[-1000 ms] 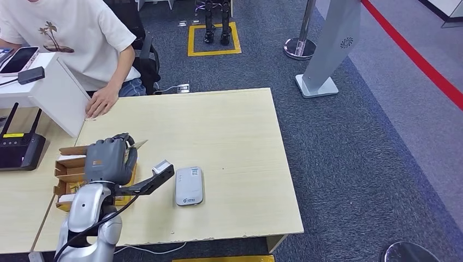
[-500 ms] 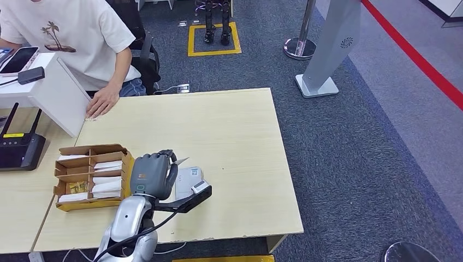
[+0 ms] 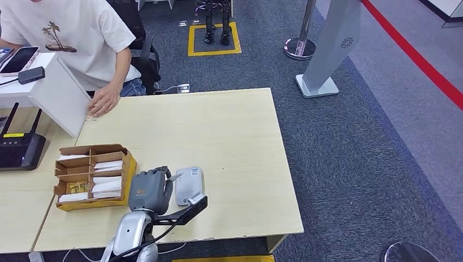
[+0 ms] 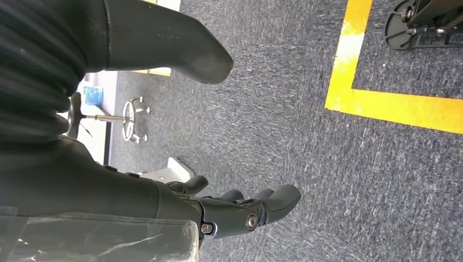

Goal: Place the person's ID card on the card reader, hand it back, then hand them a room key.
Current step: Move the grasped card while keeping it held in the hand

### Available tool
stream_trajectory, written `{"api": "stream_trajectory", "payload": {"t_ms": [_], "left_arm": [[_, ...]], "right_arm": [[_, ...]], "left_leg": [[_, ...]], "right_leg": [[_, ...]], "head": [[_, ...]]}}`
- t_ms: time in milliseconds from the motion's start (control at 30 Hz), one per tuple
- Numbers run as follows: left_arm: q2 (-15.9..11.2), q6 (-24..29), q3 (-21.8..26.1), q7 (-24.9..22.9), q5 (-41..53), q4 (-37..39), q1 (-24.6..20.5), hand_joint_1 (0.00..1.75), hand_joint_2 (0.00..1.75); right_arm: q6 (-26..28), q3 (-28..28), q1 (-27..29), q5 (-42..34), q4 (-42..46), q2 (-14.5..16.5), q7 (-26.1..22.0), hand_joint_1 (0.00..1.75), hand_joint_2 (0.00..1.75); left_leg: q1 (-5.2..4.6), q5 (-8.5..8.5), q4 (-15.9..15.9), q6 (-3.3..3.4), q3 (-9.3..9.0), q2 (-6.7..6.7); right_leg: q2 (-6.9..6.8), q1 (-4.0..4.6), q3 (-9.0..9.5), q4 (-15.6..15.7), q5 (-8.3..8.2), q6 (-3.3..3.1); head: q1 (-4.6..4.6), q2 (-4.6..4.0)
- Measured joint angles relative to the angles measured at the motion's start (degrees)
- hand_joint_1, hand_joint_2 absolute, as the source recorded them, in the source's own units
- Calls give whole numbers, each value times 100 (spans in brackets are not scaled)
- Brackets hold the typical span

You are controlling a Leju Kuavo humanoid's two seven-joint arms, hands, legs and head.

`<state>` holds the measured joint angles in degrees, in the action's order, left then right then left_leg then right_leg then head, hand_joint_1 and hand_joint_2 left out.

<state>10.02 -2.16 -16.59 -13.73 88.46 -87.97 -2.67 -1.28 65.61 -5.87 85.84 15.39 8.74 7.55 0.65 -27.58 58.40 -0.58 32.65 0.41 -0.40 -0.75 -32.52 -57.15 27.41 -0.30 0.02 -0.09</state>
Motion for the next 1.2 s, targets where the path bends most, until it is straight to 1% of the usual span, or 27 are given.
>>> {"api": "stream_trajectory", "payload": {"t_ms": [133,267,733,967,1200], "left_arm": [[-33,74,0,5,0,3,86,175,175],[-14,154,0,132,0,47,140,175,175],[174,161,-8,513,0,416,107,175,175],[210,160,-86,566,0,662,111,175,175],[222,177,-152,604,0,745,109,175,175]], "right_arm": [[9,0,0,7,2,19,1,0,175],[19,0,0,17,2,30,1,0,175],[-1,0,0,106,4,32,-1,0,175],[-2,0,0,91,4,32,-10,0,175],[-1,0,0,91,4,33,-10,0,175]], "left_leg": [[0,0,0,0,0,0],[0,0,0,0,0,0],[0,0,0,0,-1,0],[0,0,0,0,-1,0],[0,0,0,0,-2,0]], "right_leg": [[0,0,0,0,0,0],[0,0,0,0,0,0],[1,0,0,0,0,0],[0,0,0,0,0,0],[0,0,1,0,0,0]], "head": [[0,0],[1,0],[0,0],[0,0],[0,0]]}}
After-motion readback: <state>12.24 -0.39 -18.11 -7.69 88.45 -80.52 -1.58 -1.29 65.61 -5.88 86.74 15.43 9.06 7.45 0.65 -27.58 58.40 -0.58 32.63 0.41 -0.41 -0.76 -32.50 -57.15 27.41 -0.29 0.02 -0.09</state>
